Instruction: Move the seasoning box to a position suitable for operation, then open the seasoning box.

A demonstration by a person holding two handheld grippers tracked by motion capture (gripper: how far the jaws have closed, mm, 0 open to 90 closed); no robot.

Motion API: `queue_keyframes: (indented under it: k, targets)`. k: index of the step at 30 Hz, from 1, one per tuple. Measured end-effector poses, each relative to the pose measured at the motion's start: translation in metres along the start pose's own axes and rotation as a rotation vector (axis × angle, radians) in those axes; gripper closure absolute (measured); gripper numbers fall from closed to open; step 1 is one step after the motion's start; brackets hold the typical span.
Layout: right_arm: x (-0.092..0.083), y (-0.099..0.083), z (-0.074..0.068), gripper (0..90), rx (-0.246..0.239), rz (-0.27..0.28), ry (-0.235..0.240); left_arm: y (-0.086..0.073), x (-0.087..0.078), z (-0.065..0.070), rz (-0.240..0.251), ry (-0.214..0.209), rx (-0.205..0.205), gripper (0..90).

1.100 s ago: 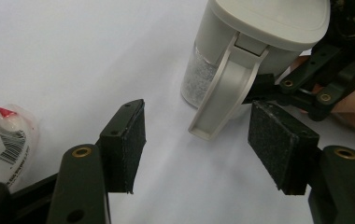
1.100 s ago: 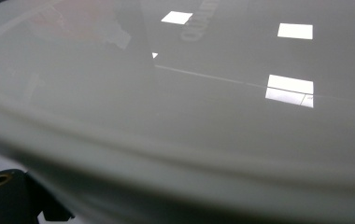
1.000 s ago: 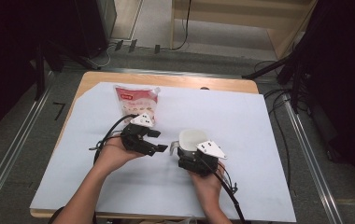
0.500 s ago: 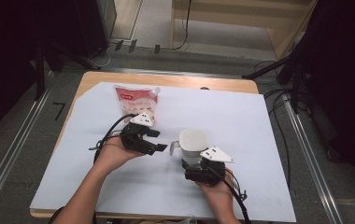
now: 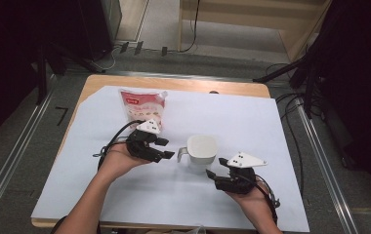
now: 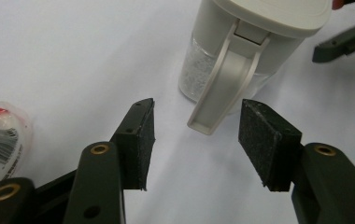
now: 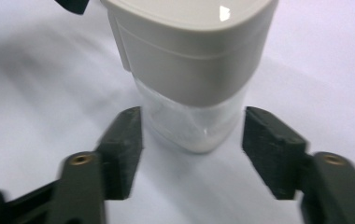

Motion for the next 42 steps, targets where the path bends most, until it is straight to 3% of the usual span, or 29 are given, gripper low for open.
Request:
queue_keyframes:
  k: [2,4,10,15,18,19,24,26,29,31,35,38,42]
  targets:
    - [-0.001,-0.002,0.001,43.5,-0.013,-0.007,0.002,0.0,0.0,-0.001,-0.003,-0.005,0.004,49.3]
    - [-0.002,-0.005,0.005,49.2,-0.009,-0.015,0.03,0.0,0.0,-0.001,0.001,0.002,0.006,50.7]
    - [-0.009,-0.001,0.009,63.1,-0.015,0.003,0.049,0.001,0.002,0.0,0.017,0.008,0.027,53.5]
    - [-0.014,0.005,0.013,70.6,-0.016,0.016,0.052,0.004,0.004,-0.007,0.031,-0.001,-0.006,59.9]
    - [-0.016,0.007,0.014,73.8,-0.008,0.02,0.053,0.006,0.004,-0.008,0.017,0.033,0.008,76.9]
    - [-0.017,0.008,0.016,80.6,0.013,0.029,0.067,0.009,0.003,-0.009,0.041,0.036,0.002,81.3]
    - [-0.016,0.007,0.016,89.5,0.016,0.028,0.082,0.013,0.007,-0.011,0.031,0.013,-0.011,89.1]
    - [-0.016,0.008,0.014,90.0,0.01,0.031,0.091,0.014,0.01,-0.012,0.028,0.009,-0.016,90.0]
    - [-0.013,0.009,0.01,90.0,0.008,0.016,0.11,0.018,0.018,-0.015,0.029,-0.033,-0.035,90.0]
    - [-0.01,0.009,0.008,90.0,0.001,0.009,0.111,0.018,0.02,-0.014,0.024,-0.025,-0.032,90.0]
    - [-0.004,0.011,0.005,90.0,0.014,0.011,0.135,0.019,0.033,-0.009,-0.025,-0.025,0.015,90.0]
    - [0.0,0.013,0.0,90.0,-0.014,0.001,0.138,0.02,0.036,-0.006,-0.034,-0.027,0.029,90.0]
    - [0.004,0.013,0.0,90.0,-0.005,-0.002,0.133,0.02,0.035,-0.005,-0.041,-0.03,0.029,90.0]
Point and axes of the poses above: each handheld gripper's, and its own axes: x roughly forward along the jaws, y roughly out of its top, z roughly to its right, the point moved 2 cm from there along x, roughly forward along the jaws, and after that the axes turned 5 degrees about -x, right-handed, at the moved point
